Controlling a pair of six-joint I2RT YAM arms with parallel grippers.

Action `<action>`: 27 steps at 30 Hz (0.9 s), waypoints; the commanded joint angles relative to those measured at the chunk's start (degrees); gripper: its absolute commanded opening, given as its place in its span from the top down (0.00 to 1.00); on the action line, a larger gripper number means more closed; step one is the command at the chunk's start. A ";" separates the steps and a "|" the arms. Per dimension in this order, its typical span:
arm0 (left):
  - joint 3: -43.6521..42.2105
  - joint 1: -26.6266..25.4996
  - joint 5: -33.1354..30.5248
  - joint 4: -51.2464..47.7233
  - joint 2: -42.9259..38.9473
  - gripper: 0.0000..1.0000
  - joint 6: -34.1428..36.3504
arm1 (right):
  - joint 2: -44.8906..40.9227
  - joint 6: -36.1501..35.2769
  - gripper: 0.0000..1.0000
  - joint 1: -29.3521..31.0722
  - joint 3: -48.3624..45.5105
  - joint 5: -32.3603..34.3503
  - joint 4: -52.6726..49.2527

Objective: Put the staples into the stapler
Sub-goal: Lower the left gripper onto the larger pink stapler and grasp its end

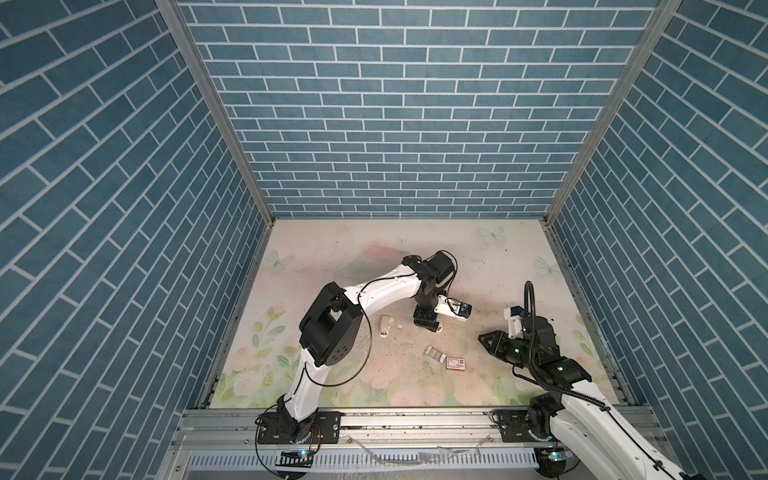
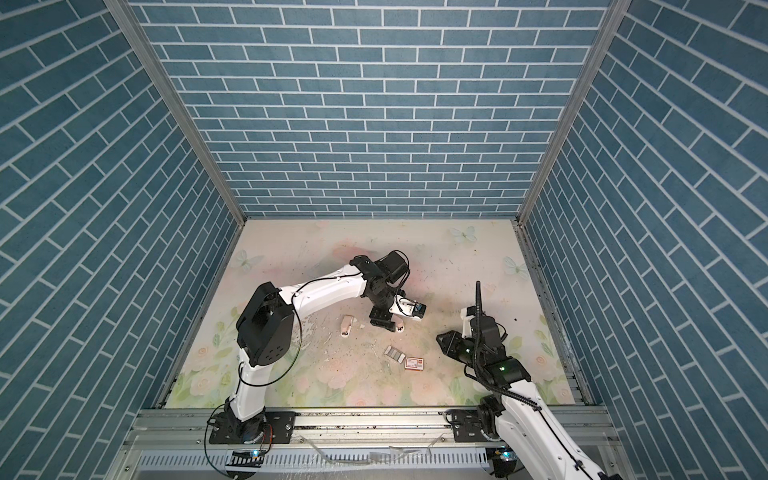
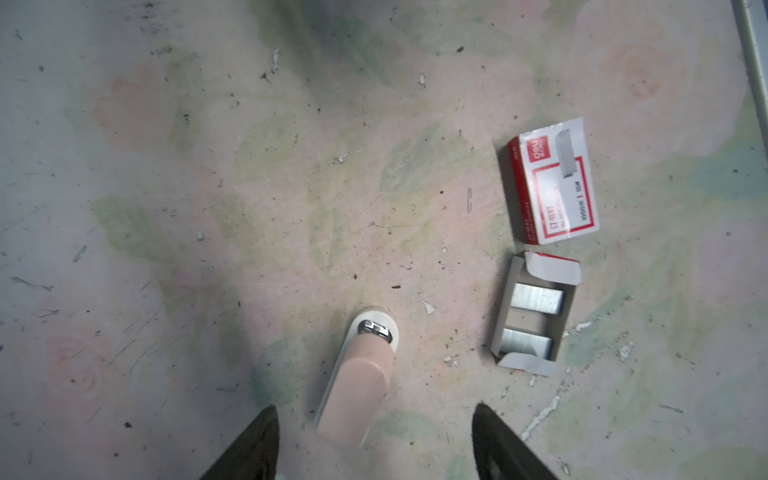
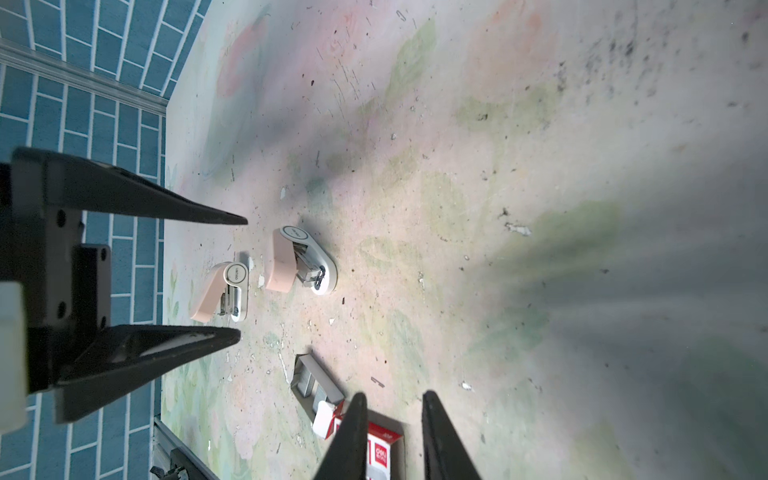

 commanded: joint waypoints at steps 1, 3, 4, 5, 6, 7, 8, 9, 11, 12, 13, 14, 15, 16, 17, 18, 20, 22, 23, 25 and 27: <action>1.83 -0.35 -0.13 0.51 2.13 0.25 -0.52 | -0.13 1.63 0.75 -0.30 -0.75 -0.30 1.15; 3.62 -0.68 0.04 -2.01 3.53 0.26 0.76 | -0.21 1.63 0.76 -0.33 -0.90 -0.32 1.18; 4.25 -0.86 0.04 -2.94 4.13 0.27 1.09 | -0.23 1.72 0.76 -0.33 -0.92 -0.41 1.19; 4.77 -0.95 0.17 -4.05 4.71 0.28 1.68 | -0.32 1.77 0.76 -0.33 -0.98 -0.49 1.25; 4.98 -1.04 0.22 -4.56 5.06 0.29 2.07 | -0.32 1.81 0.76 -0.28 -1.03 -0.57 1.23; 5.01 -1.15 0.10 -4.65 5.34 0.29 2.34 | -0.32 1.83 0.76 -0.32 -1.08 -0.67 1.19; 4.89 -1.23 -0.24 -4.39 5.55 0.29 2.46 | -0.32 1.81 0.76 -0.33 -1.13 -0.72 1.24; 4.77 -1.32 -0.58 -4.07 5.73 0.30 2.45 | -0.32 1.90 0.76 -0.33 -1.21 -0.76 1.26; 4.81 -1.32 -1.13 -3.90 6.19 0.32 2.69 | -0.41 1.98 0.76 -0.33 -1.38 -0.79 1.49; 4.79 -1.32 -1.41 -3.89 6.41 0.34 2.80 | -0.41 1.99 0.76 -0.33 -1.50 -0.85 1.65; 4.73 -1.32 -1.66 -4.01 6.53 0.36 2.98 | -0.41 2.07 0.76 -0.30 -1.58 -0.85 1.83; 4.52 -1.38 -1.87 -3.73 6.57 0.38 3.07 | -0.41 2.07 0.77 -0.33 -1.62 -0.85 1.86; 4.19 -1.41 -2.12 -3.39 6.61 0.40 3.07 | -0.50 2.07 0.77 -0.33 -1.63 -0.85 1.84; 4.03 -1.41 -2.36 -3.04 6.61 0.43 3.07 | -0.50 2.07 0.77 -0.37 -1.73 -0.95 1.95; 3.74 -1.41 -2.67 -2.73 6.54 0.45 3.08 | -0.56 2.16 0.77 -0.37 -1.85 -0.86 1.95; 3.51 -1.41 -2.78 -2.43 6.53 0.47 3.07 | -0.59 2.16 0.77 -0.38 -1.86 -0.90 1.98; 3.08 -1.46 -3.03 -1.98 6.21 0.52 3.15 | -0.59 2.16 0.78 -0.36 -1.96 -0.85 2.08; 2.70 -1.47 -3.12 -1.66 5.91 0.55 3.14 | -0.59 2.14 0.78 -0.41 -1.86 -0.85 2.09; 2.66 -1.47 -3.12 -1.66 5.83 0.56 3.08 | -0.59 2.16 0.78 -0.41 -1.85 -0.80 2.14; 2.60 -1.50 -3.12 -1.68 5.91 0.60 2.91 | -0.59 2.16 0.78 -0.42 -1.86 -0.89 2.15; 2.39 -1.59 -3.21 -1.39 5.91 0.63 2.62 | -0.59 2.16 0.78 -0.39 -1.95 -0.85 2.14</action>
